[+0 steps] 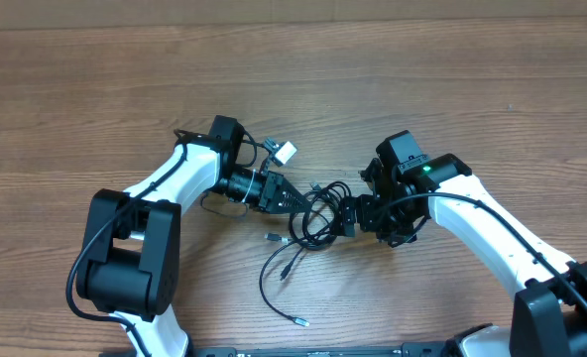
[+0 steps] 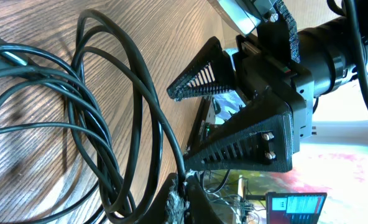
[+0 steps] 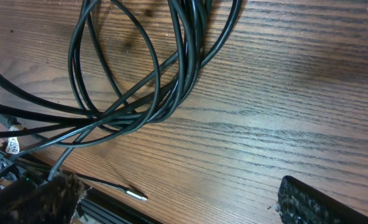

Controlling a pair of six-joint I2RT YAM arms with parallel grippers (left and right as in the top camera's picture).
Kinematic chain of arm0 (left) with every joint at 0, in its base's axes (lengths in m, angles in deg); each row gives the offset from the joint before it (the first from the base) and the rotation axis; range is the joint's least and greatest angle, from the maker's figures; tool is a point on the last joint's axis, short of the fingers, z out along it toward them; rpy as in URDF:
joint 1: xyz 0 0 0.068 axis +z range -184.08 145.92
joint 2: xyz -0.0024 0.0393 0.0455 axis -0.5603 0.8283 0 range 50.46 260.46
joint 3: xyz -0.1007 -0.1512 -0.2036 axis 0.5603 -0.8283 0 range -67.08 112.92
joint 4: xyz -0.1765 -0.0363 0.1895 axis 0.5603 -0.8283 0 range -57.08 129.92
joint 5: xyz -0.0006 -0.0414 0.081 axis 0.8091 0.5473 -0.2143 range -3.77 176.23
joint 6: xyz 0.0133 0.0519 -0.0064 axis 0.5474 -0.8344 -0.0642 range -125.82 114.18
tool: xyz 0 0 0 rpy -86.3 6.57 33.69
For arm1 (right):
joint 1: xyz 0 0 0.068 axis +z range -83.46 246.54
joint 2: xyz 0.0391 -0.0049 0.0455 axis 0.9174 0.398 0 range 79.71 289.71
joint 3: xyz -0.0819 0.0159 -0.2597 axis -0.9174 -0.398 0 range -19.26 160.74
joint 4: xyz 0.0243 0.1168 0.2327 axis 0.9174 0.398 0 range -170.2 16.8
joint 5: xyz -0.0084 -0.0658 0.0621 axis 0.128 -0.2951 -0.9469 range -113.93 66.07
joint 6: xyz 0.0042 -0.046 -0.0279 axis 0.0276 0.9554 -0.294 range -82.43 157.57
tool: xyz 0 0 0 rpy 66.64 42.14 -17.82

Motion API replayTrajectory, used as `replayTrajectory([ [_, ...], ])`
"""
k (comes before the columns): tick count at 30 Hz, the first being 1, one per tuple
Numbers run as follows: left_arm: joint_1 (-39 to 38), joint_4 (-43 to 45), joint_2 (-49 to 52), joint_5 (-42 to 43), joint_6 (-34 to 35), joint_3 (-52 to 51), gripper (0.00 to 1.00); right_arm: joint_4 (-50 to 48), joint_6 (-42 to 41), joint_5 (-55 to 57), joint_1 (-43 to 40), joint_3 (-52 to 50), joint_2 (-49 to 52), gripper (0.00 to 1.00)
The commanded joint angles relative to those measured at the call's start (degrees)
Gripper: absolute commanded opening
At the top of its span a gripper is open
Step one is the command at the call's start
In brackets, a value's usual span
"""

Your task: Untangle cables

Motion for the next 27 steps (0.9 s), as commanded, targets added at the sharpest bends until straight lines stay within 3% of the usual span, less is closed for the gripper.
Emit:
replayTrajectory([
  [1,0.57,0.04,0.42,-0.13,-1.53,-0.20,0.04,-0.44,0.33,-0.28,0.33,-0.26,-0.04,1.00],
  [27,0.59,-0.55,0.42,-2.21,-1.53,-0.20,0.04,-2.78,0.33,-0.28,0.33,-0.26,-0.04,1.00],
])
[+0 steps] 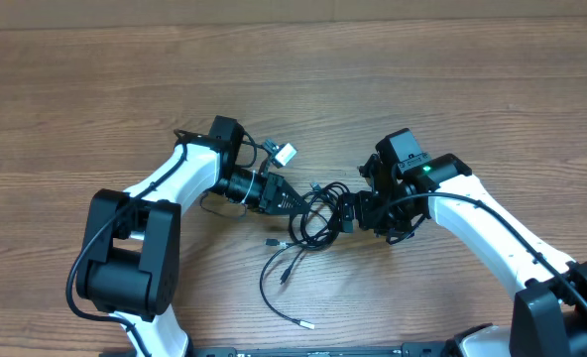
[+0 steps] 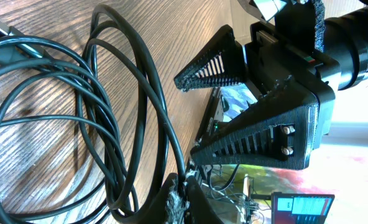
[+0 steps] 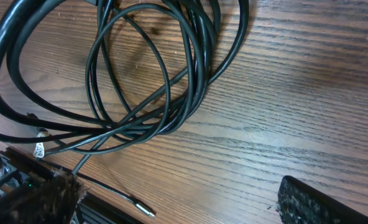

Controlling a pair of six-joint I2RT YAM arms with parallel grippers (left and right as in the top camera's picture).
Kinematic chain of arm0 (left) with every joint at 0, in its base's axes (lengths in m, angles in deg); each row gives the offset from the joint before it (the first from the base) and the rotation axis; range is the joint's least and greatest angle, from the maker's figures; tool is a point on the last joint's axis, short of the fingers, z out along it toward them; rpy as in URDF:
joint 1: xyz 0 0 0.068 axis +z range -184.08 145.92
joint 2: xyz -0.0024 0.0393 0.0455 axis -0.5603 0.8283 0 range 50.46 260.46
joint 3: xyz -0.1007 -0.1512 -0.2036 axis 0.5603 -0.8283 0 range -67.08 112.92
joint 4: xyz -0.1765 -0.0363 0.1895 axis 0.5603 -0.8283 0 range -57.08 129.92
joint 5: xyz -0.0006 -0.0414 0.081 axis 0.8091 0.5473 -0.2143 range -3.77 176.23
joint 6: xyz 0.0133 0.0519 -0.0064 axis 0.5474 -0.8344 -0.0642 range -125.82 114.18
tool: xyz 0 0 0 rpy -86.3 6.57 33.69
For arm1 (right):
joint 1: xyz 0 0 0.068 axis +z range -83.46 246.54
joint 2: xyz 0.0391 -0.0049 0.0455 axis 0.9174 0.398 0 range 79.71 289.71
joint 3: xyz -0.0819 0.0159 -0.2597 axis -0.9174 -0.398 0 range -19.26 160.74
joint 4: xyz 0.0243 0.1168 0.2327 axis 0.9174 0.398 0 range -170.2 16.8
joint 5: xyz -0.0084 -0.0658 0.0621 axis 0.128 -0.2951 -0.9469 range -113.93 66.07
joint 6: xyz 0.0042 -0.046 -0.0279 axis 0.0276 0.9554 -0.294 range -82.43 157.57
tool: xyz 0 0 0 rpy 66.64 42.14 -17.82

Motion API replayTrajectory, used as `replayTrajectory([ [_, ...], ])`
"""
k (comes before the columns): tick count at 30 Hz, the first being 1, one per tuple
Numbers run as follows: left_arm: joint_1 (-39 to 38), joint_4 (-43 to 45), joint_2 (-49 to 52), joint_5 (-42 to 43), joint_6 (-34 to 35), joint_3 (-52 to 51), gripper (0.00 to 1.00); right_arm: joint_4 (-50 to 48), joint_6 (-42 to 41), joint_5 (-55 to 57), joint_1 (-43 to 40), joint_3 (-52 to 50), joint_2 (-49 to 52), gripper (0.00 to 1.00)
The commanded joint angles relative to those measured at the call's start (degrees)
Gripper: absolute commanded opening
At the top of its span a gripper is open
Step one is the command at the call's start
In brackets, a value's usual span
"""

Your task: Untangle cables

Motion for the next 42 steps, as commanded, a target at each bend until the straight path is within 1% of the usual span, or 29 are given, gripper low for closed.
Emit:
replayTrajectory([
  [1,0.59,0.09,0.42,0.09,-1.53,-0.20,0.04,-0.15,0.37,-0.28,0.33,-0.26,-0.04,1.00],
  [42,0.59,0.33,0.42,-1.40,-1.53,-0.20,0.04,-0.15,0.37,-0.28,0.33,-0.26,-0.04,1.00],
])
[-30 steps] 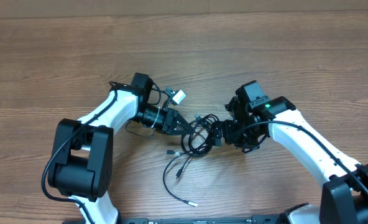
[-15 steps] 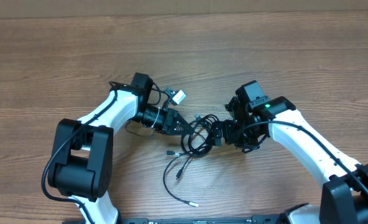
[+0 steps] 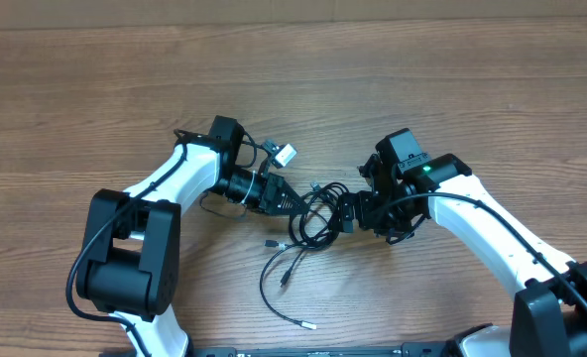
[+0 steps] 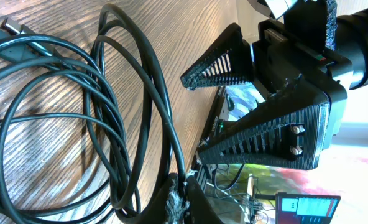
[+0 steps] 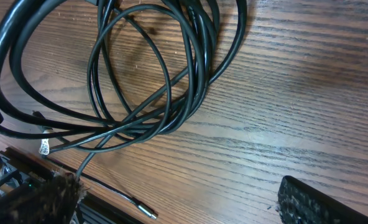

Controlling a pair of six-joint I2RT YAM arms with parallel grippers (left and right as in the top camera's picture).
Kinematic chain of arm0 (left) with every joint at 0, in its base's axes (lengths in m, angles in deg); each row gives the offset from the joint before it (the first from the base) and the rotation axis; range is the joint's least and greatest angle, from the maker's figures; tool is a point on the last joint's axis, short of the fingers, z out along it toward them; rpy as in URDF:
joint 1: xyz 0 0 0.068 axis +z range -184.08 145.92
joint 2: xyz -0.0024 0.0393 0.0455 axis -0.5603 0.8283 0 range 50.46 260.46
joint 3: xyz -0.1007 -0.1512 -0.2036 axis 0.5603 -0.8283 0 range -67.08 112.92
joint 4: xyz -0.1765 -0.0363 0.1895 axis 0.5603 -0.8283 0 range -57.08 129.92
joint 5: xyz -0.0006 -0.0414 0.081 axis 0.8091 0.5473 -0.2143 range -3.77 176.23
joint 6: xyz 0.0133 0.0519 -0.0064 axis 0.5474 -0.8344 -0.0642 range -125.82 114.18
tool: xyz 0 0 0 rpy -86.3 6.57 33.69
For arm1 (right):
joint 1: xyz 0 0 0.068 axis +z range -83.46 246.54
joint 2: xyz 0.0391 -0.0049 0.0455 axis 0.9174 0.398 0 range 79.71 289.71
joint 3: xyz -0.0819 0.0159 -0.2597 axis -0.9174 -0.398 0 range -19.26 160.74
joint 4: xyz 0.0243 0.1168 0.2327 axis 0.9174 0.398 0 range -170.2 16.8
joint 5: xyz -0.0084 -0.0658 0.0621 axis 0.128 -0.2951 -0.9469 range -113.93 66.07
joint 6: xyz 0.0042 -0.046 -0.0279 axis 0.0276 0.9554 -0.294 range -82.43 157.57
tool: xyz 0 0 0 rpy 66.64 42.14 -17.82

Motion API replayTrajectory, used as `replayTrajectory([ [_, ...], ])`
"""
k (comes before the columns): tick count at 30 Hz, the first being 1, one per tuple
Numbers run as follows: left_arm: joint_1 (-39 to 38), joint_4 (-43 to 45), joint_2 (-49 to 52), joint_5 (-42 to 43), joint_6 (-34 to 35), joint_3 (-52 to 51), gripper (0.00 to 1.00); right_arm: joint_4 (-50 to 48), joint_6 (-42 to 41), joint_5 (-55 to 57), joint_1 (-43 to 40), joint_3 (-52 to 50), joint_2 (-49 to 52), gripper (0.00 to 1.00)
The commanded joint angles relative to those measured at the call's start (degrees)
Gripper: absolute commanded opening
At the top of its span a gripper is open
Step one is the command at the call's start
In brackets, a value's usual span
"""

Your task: Untangle cables

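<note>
A tangle of black cables (image 3: 318, 213) lies on the wooden table between my two arms. My left gripper (image 3: 290, 202) is at the tangle's left side, and in the left wrist view it is shut on one black strand (image 4: 171, 149) at the bottom edge (image 4: 179, 200). The loops (image 4: 97, 106) fan out ahead of it. My right gripper (image 3: 345, 214) faces it from the right, open, with nothing between its fingers (image 5: 178, 196). The coil (image 5: 171, 93) lies above and left of the right fingers (image 5: 314, 202), apart from them.
A thin black lead (image 3: 279, 273) trails from the tangle toward the table's front edge and ends in a metal plug (image 3: 308, 324), which also shows in the right wrist view (image 5: 145, 213). A small white connector (image 3: 286, 153) sits behind the left wrist.
Almost nothing has changed. In the left wrist view the loops and the right gripper's fingers sit slightly further right. Both grippers keep their states.
At the oldest moment my left gripper was shut on a strand and the right gripper was open beside the coil. By 1.4 s ago the coil lay further into the right wrist view and the thin lead's plug had shifted a little. Since then things have held.
</note>
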Motion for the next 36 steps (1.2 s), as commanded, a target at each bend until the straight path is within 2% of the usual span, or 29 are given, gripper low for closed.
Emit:
replayTrajectory([
  [1,0.59,0.24,0.42,-0.09,-1.53,-0.20,0.04,-0.15,0.37,-0.28,0.33,-0.26,-0.04,1.00],
  [36,0.57,0.20,0.42,-1.57,-1.49,-0.20,0.04,-0.15,0.37,-0.28,0.33,-0.26,-0.04,1.00],
])
